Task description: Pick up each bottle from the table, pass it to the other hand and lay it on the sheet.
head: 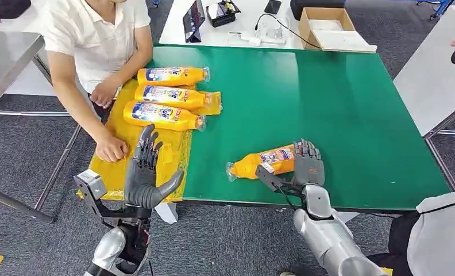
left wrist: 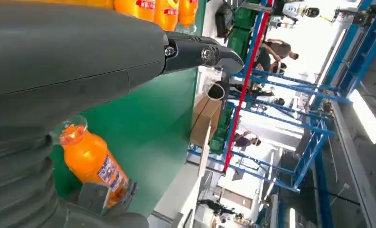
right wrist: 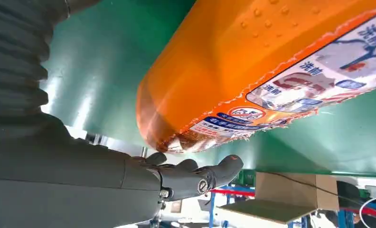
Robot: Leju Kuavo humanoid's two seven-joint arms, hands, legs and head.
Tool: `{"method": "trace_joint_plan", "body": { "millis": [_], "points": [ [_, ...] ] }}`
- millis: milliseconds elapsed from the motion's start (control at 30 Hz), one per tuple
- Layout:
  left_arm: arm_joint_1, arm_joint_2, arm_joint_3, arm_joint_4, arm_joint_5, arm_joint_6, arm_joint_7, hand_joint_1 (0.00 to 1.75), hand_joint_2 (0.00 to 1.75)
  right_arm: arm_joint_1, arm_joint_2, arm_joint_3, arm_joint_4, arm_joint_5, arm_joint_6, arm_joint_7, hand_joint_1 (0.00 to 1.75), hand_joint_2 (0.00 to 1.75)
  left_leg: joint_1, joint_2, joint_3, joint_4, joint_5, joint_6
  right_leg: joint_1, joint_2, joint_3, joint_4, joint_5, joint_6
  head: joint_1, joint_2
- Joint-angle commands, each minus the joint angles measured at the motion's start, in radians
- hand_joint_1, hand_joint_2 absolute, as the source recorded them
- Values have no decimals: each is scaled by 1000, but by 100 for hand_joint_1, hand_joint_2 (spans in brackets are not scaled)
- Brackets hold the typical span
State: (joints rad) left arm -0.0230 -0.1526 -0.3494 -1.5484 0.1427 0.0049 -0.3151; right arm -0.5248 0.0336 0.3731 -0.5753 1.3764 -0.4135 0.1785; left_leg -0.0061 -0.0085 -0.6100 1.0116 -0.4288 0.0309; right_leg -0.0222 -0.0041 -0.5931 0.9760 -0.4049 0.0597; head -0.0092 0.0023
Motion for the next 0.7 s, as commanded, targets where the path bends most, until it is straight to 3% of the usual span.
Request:
{"method": "trace_joint_plan", "body": {
  "millis": [33, 433, 700],
  "points": [
    [-22, 9, -2, 47, 7, -9, 8, 0, 175, -45, -7, 41, 49, 7, 1, 7, 0, 175, 1, 1, 2, 0, -1, -2, 1, 1, 2, 0, -1, -2, 0, 0],
    [-16, 13, -4, 27, 5, -16, 4, 0, 175, -39, 4, 30, 22, 19, -6, -32, 0, 175, 2, 2, 4, 1, -3, -3, 2, 2, 4, 1, -2, -4, 0, 0],
    [6, 11, 4, 5, -16, -5, -3, 0, 175, 2, 33, 87, -98, 28, -6, -81, 0, 175, 1, 2, 2, 0, -2, -2, 1, 1, 2, 0, -1, -3, 0, 0]
  ]
}}
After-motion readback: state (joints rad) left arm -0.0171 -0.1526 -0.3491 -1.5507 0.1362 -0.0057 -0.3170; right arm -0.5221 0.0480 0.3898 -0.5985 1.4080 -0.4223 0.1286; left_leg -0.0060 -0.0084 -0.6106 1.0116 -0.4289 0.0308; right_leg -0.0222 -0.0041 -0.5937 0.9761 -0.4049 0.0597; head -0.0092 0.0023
